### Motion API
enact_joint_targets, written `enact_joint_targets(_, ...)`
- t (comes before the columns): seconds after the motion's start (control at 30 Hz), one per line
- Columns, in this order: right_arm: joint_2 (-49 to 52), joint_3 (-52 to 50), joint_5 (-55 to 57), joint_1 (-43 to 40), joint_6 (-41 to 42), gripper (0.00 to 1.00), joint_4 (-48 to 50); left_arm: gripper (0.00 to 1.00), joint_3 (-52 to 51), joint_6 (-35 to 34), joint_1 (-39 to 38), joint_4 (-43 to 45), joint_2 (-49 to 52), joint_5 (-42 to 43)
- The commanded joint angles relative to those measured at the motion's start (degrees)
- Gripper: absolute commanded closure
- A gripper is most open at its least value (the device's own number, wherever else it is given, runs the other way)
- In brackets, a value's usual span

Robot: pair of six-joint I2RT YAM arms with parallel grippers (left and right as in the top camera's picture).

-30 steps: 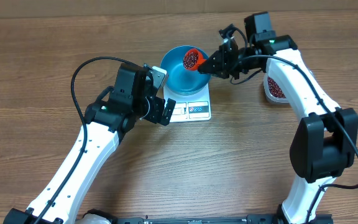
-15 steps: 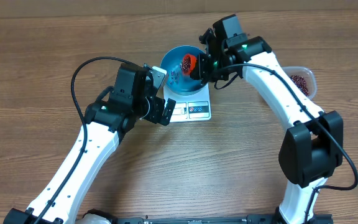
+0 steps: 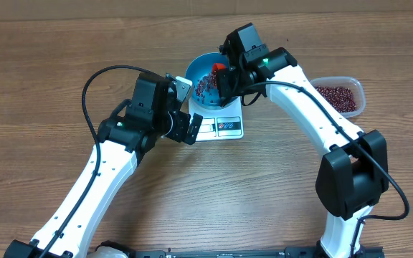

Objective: Scoop item into bowl and weigh 150g on scale
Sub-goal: 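Tilt the red scoop with the right gripper to pour beans into the bowl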

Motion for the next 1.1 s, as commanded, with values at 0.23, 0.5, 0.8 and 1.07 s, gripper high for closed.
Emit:
enact_joint_targets(0.23,-0.2,5.2,12.9,3.8,-2.9,0.96,-2.5,0.00,-0.1,-0.3,-0.4,0.0,-0.1,-0.4)
enact_joint_targets(0.5,-1.3,7.3,27.5,8.9,-3.3,0.96,-5.0,0.00,-0.1,-0.3,-0.4,0.0,-0.1,-0.4)
enact_joint_targets(0.8,-1.5,7.4,39.5,13.5,-3.3,0.96,-6.3,0.00,-0.1,-0.3,-0.4,0.0,-0.1,-0.4)
enact_joint_targets(1.07,-1.6,7.7,37.1,13.4,-3.1,0.96,-6.1,0.01,-0.1,-0.3,-0.4,0.0,-0.1,-0.4)
